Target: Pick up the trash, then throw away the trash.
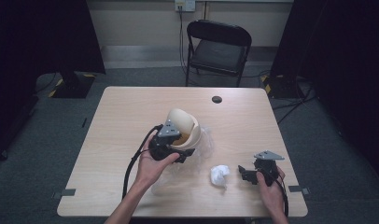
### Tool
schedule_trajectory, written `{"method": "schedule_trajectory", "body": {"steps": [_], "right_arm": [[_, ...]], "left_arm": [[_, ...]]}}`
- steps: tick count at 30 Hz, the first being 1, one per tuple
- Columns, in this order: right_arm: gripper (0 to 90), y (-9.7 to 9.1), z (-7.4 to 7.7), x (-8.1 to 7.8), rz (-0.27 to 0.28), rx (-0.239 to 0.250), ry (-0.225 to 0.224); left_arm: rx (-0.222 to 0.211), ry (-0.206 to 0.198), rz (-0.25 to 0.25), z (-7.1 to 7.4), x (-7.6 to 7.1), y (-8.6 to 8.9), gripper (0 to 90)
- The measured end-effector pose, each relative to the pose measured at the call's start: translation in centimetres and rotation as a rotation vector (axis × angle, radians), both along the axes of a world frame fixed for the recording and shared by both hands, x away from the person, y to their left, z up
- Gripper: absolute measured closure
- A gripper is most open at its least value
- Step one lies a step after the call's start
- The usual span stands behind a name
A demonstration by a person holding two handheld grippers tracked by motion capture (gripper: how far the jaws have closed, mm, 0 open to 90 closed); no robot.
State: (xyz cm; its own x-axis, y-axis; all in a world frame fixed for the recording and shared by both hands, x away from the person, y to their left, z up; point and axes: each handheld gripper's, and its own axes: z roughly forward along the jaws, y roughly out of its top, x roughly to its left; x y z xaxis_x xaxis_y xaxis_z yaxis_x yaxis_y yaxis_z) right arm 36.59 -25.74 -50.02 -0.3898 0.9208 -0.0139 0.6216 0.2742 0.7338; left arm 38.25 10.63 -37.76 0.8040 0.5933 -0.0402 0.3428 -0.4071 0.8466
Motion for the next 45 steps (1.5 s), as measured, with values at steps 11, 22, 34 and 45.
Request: {"method": "schedule_trajectory", "body": {"steps": [11, 22, 34, 45], "right_arm": [[12.3, 0.0, 0.0, 0.0, 0.0, 0.0, 0.0], [12.3, 0.0, 0.0, 0.0, 0.0, 0.0, 0.0], [12.3, 0.0, 0.0, 0.0, 0.0, 0.0, 0.0], [12.3, 0.0, 0.0, 0.0, 0.0, 0.0, 0.0]], "left_arm": [[-0.072, -0.012, -0.139, 0.5, -4.2, -2.0, 25.3], [0.015, 0.102, -0.185, -4.6, -3.8, -7.9, 24.5], [0.063, 0.16, -0.184, -8.2, -2.0, -10.5, 22.8], [0.128, 0.148, -0.185, -9.4, -1.8, -11.4, 24.2]]}}
